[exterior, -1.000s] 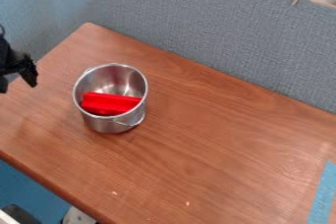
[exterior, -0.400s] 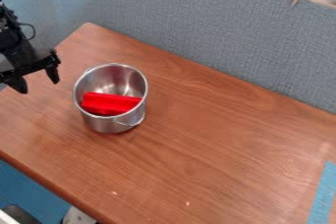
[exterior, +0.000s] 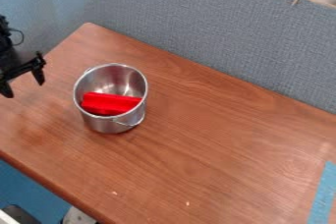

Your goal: Put the red object in the metal pot

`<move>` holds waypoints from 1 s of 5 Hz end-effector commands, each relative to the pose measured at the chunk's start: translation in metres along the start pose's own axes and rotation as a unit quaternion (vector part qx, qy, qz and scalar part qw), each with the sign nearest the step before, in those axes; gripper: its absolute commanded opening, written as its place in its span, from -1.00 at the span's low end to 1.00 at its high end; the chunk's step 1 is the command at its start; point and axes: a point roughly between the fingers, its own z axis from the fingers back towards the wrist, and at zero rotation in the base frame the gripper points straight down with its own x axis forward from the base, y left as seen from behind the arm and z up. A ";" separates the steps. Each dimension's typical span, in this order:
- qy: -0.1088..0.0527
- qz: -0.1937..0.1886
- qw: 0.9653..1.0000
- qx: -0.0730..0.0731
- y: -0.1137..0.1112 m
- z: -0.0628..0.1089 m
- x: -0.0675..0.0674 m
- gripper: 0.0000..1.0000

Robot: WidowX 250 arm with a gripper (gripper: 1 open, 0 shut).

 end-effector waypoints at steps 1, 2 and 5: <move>-0.053 0.056 0.997 0.017 0.003 0.024 0.031 1.00; -0.059 0.110 0.991 0.045 0.010 0.036 0.042 1.00; -0.042 -0.032 0.998 0.033 -0.048 0.024 -0.027 1.00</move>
